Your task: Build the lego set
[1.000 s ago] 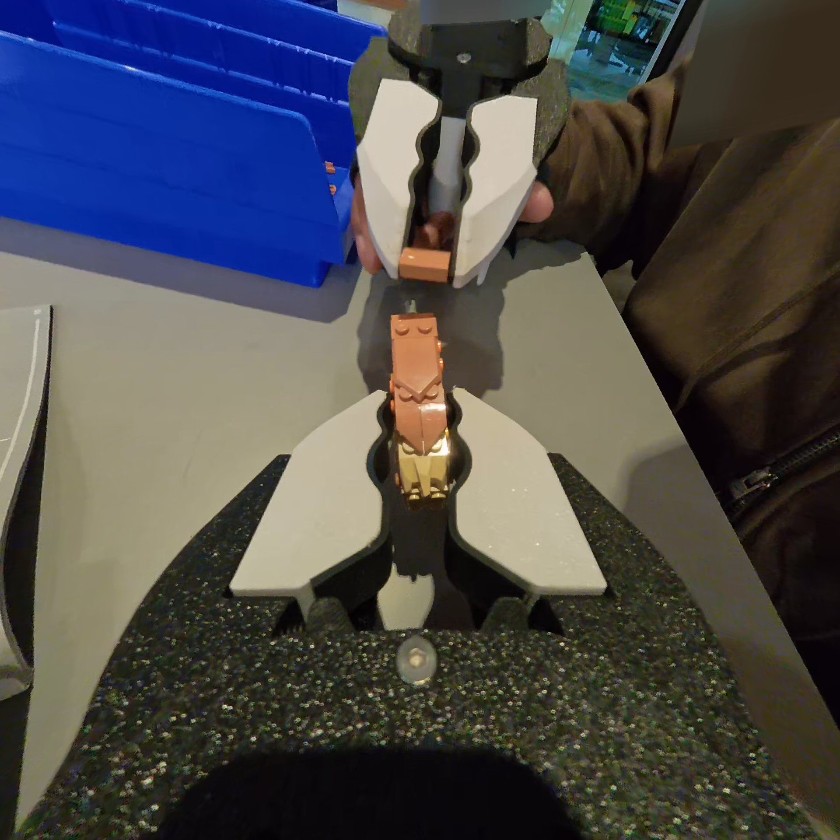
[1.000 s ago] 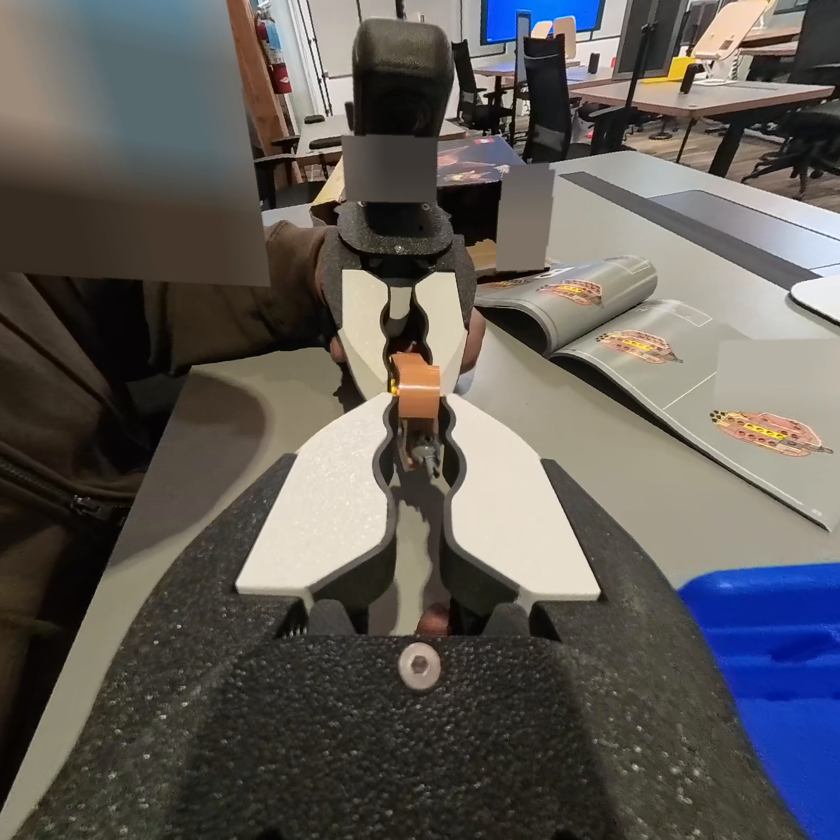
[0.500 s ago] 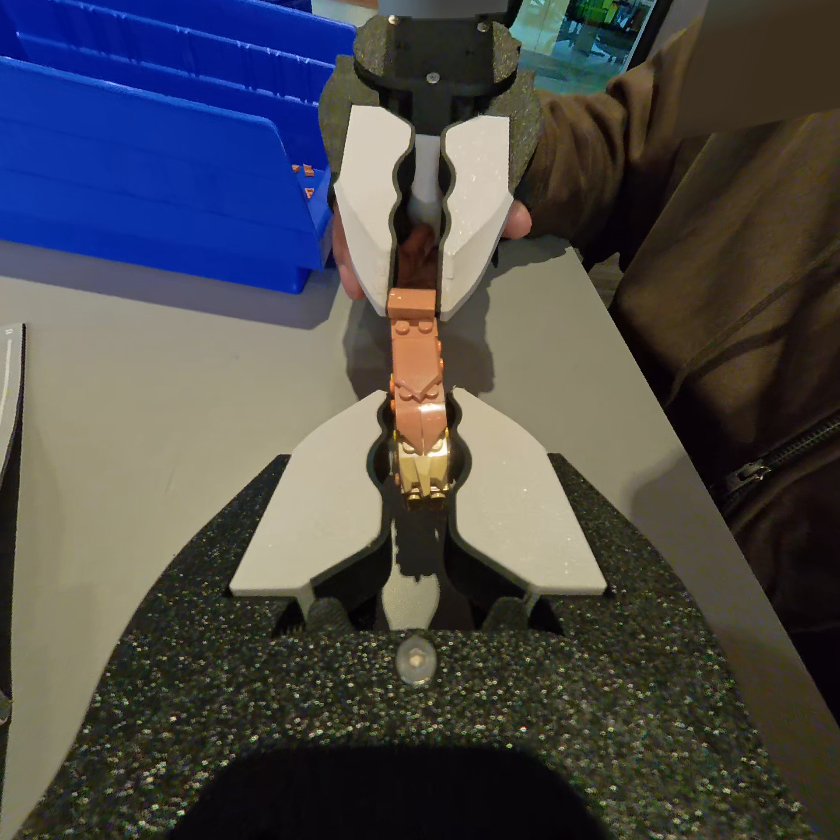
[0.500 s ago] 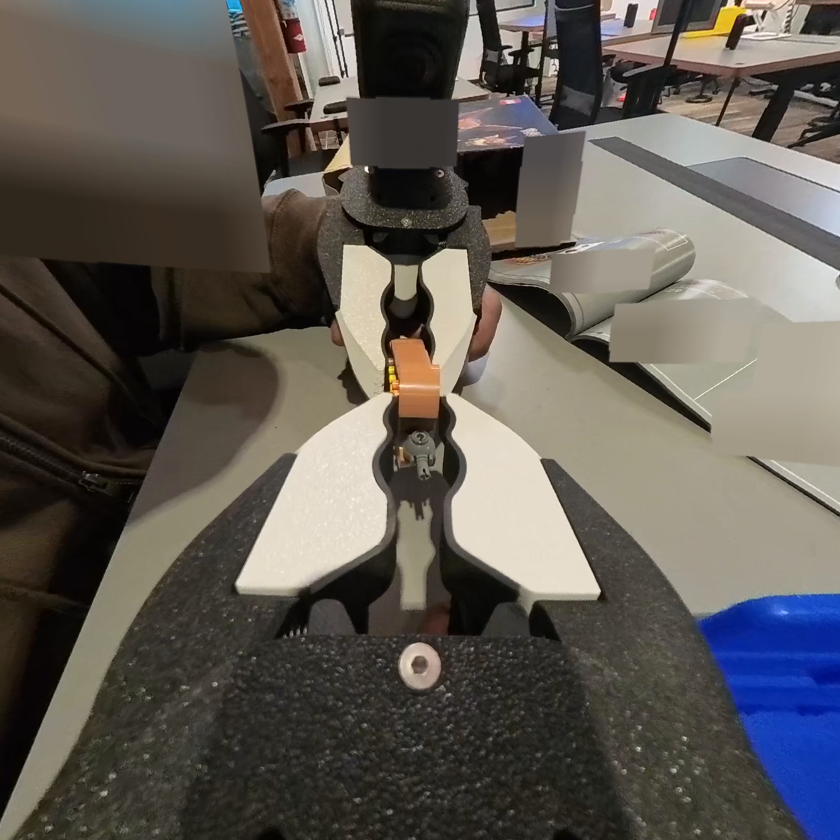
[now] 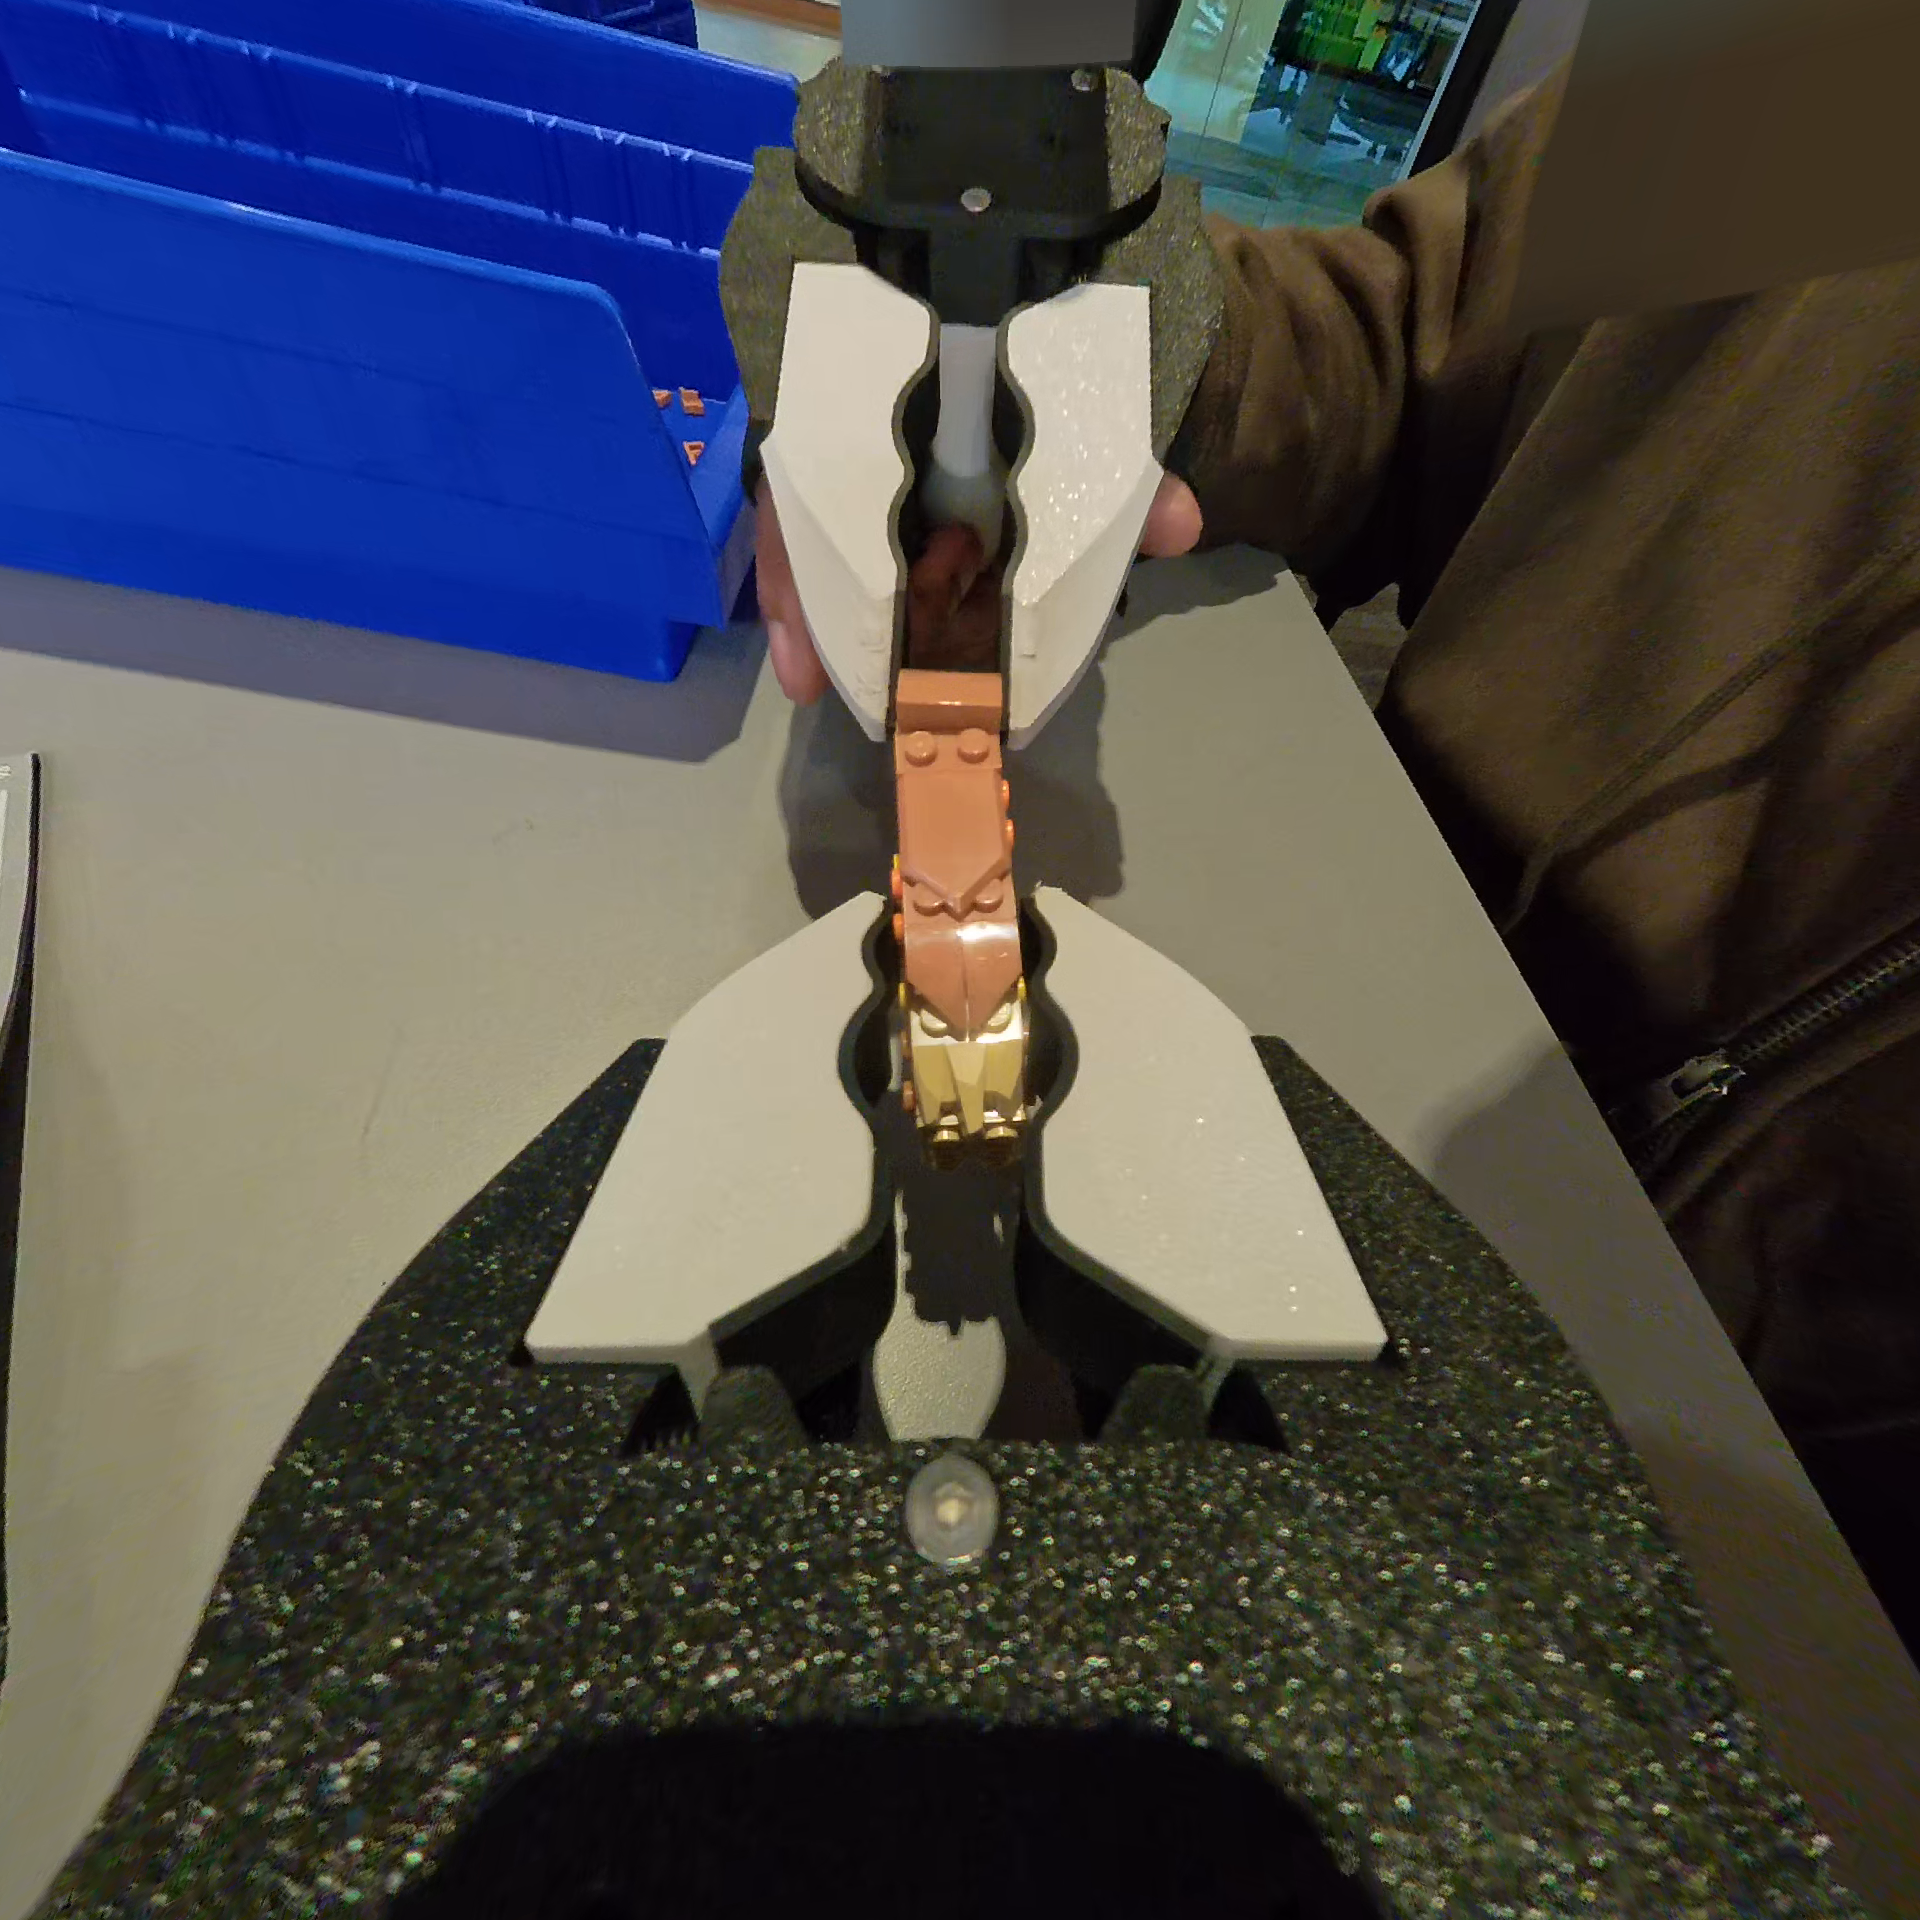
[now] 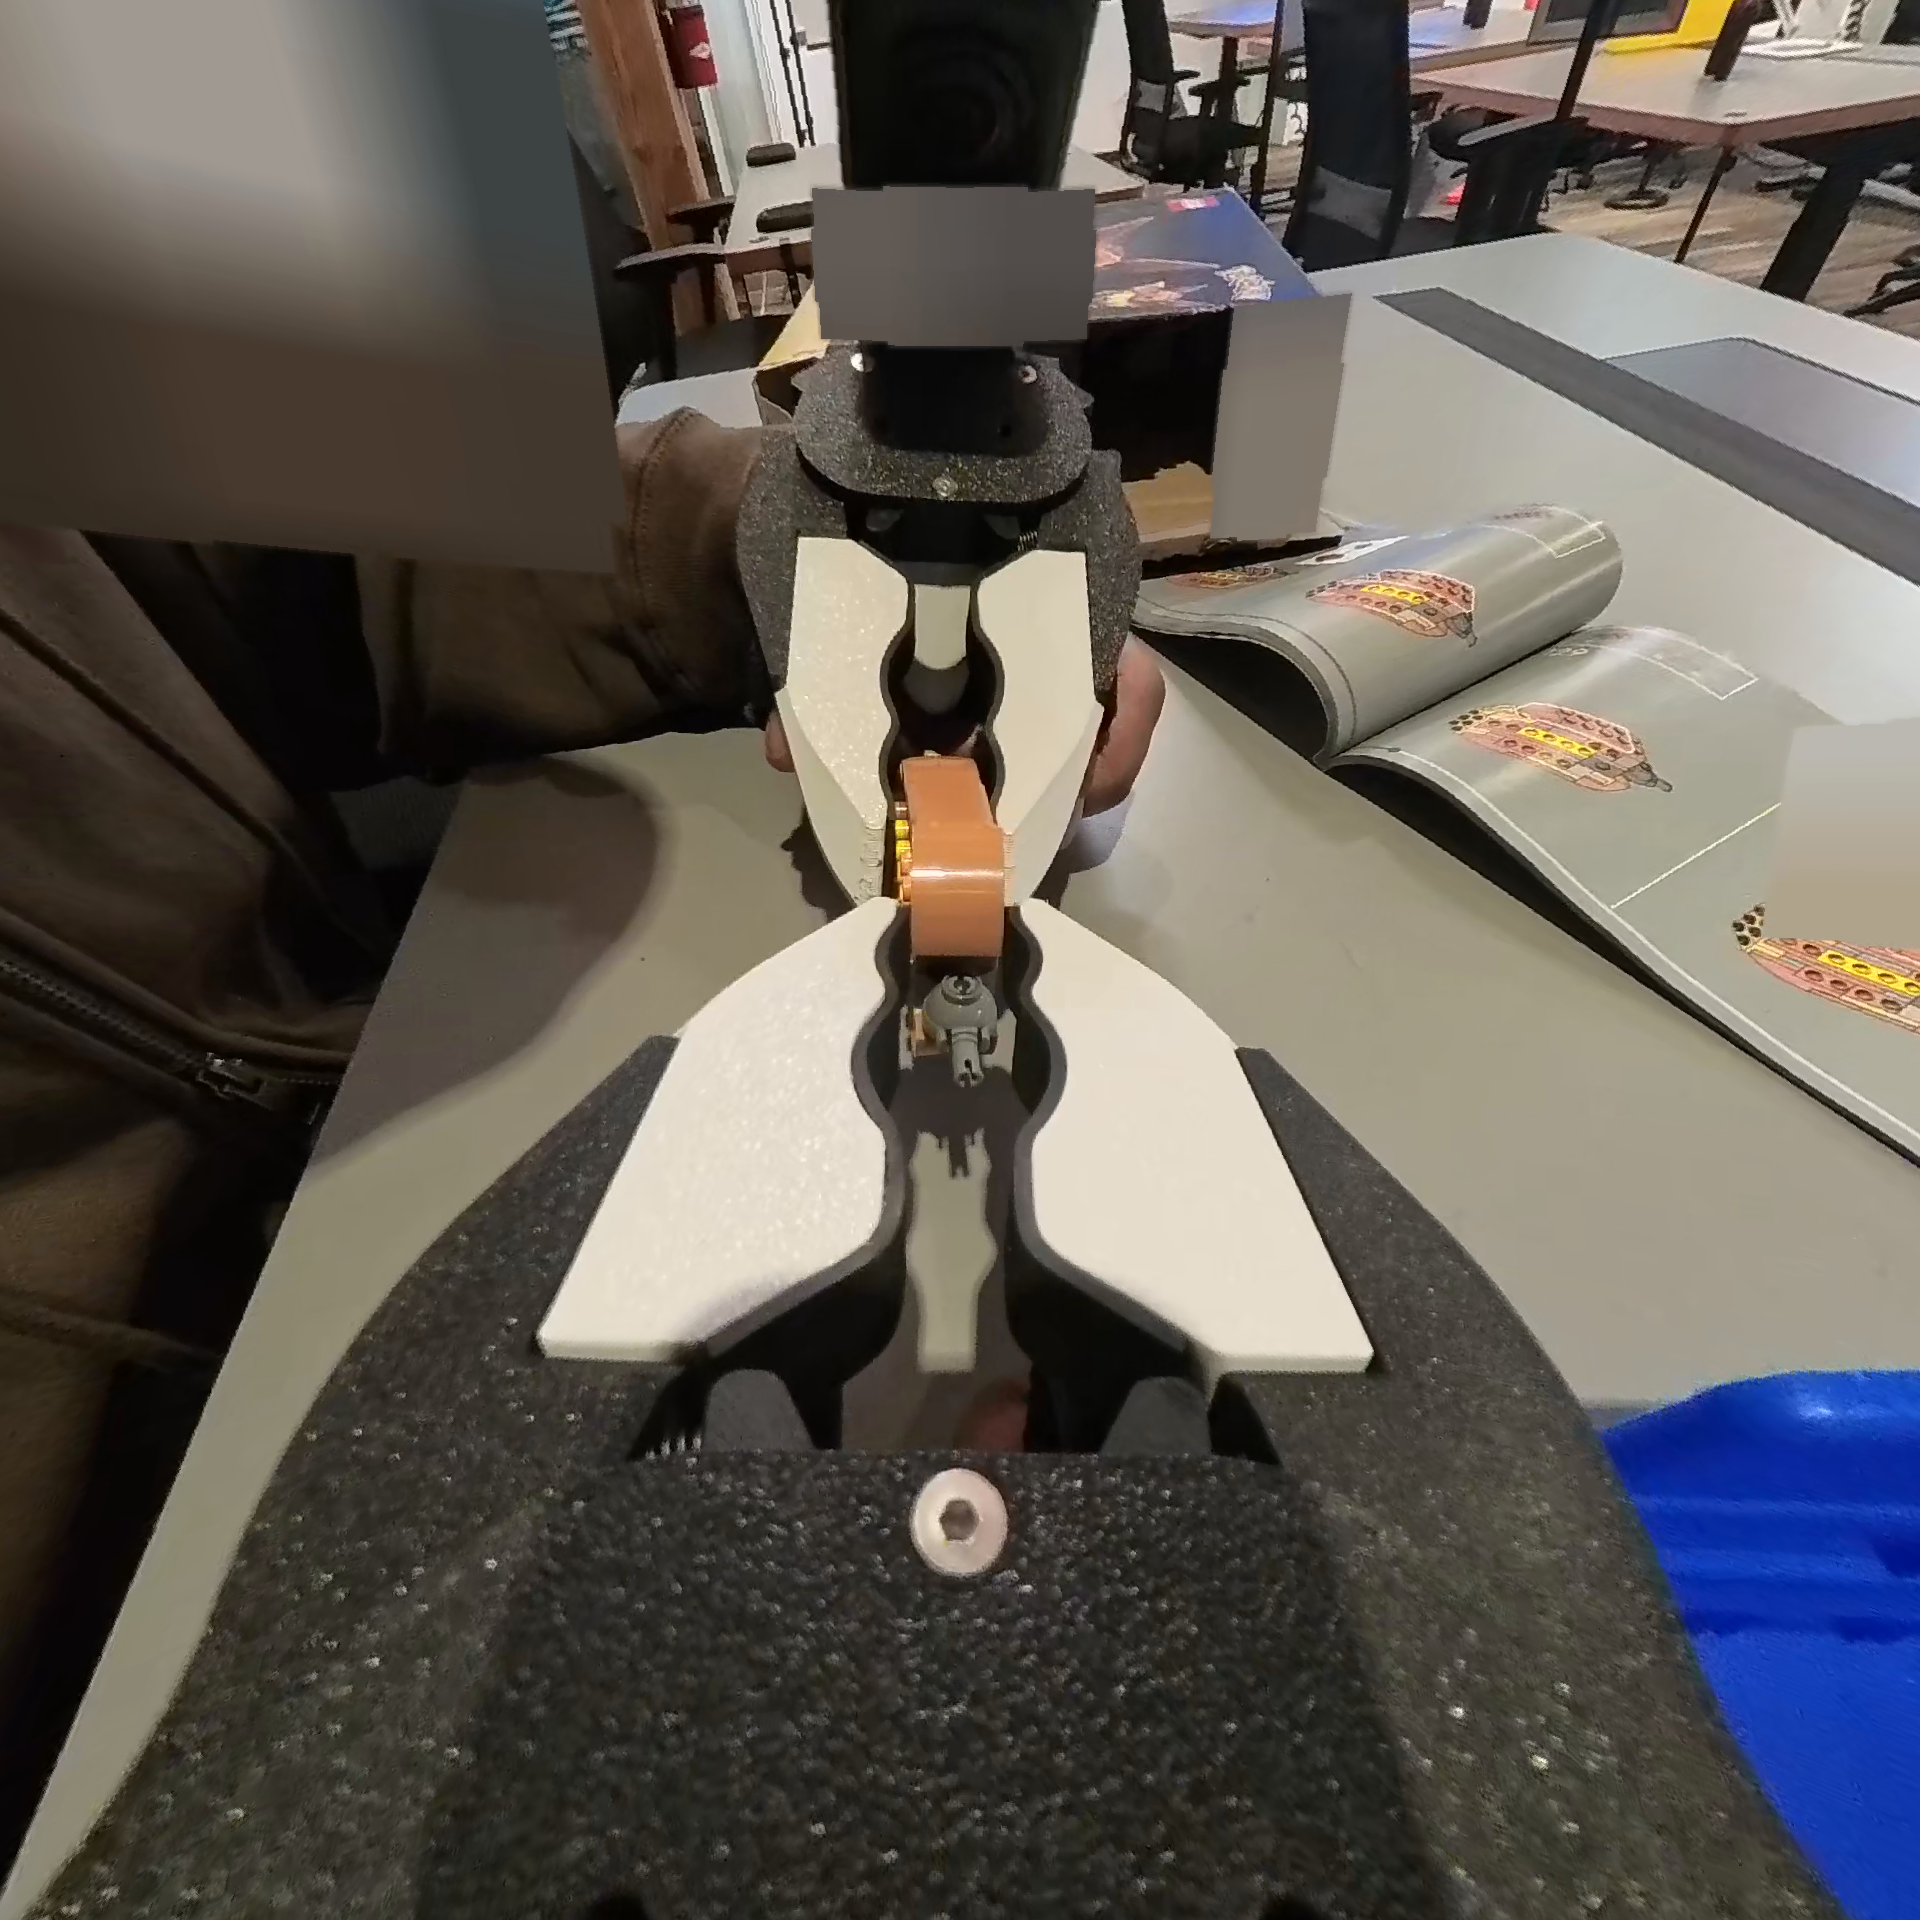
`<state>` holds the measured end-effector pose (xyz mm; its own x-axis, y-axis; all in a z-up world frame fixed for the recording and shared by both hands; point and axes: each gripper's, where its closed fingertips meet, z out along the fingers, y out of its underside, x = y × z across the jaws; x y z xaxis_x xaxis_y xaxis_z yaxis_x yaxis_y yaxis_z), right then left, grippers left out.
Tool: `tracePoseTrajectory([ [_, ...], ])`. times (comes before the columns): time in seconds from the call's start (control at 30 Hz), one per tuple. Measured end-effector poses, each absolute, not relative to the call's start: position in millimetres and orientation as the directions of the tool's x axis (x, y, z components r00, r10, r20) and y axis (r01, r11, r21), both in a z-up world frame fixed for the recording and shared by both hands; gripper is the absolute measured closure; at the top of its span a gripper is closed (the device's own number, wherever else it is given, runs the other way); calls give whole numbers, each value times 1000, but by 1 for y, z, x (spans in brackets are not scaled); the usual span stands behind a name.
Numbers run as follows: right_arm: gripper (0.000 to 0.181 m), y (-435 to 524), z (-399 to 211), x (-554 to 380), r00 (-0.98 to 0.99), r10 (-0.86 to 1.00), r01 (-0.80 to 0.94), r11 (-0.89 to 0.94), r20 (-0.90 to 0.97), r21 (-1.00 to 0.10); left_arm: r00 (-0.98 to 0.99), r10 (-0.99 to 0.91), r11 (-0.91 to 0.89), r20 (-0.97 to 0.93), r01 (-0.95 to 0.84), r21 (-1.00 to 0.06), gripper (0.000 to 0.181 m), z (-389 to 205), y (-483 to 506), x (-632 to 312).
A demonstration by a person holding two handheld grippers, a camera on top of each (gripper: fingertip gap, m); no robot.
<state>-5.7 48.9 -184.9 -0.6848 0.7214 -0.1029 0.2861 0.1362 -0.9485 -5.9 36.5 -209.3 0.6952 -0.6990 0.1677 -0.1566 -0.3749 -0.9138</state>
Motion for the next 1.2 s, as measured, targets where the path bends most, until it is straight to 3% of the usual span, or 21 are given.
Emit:
tracePoseTrajectory([
  [1.2,161,43,-179,-5,-690,720,259,141,-81,-956,669,-715,-370,202,-117,-921,159,-206,36,-1],
])
